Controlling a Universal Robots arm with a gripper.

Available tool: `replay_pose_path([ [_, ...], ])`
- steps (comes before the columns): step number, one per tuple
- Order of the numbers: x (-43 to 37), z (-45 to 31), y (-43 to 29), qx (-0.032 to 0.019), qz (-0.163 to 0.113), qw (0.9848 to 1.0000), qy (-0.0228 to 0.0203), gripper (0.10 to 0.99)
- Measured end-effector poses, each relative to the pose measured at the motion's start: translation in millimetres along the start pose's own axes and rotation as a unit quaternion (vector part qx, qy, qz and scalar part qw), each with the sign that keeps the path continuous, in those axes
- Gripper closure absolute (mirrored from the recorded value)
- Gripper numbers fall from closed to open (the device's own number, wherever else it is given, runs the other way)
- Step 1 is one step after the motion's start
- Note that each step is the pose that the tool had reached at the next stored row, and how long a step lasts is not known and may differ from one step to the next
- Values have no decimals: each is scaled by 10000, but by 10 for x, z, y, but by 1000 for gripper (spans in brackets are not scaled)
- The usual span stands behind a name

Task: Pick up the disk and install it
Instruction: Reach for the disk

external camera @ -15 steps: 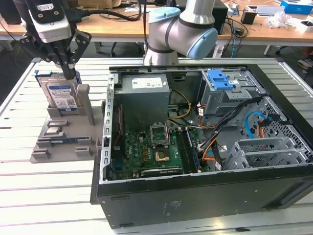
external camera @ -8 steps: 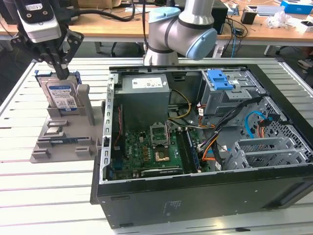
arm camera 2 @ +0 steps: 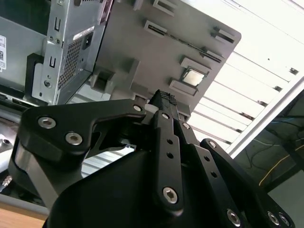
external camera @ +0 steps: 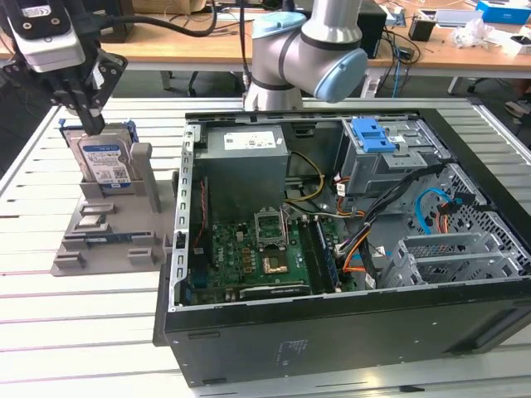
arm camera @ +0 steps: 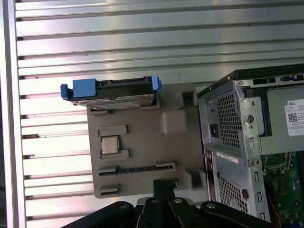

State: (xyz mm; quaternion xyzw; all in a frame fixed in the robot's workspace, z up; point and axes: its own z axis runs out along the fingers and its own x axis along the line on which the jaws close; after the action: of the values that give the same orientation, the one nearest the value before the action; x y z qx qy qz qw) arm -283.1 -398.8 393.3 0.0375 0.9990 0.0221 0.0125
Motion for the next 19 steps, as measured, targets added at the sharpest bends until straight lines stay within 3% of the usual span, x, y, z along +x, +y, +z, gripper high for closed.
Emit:
replay_pose_path([
  [8,211,0,-6,0,0,10000,0,980],
  [11,306,5,26,0,-1,10000,0,980],
  [19,449,9,128,0,-1,10000,0,980],
])
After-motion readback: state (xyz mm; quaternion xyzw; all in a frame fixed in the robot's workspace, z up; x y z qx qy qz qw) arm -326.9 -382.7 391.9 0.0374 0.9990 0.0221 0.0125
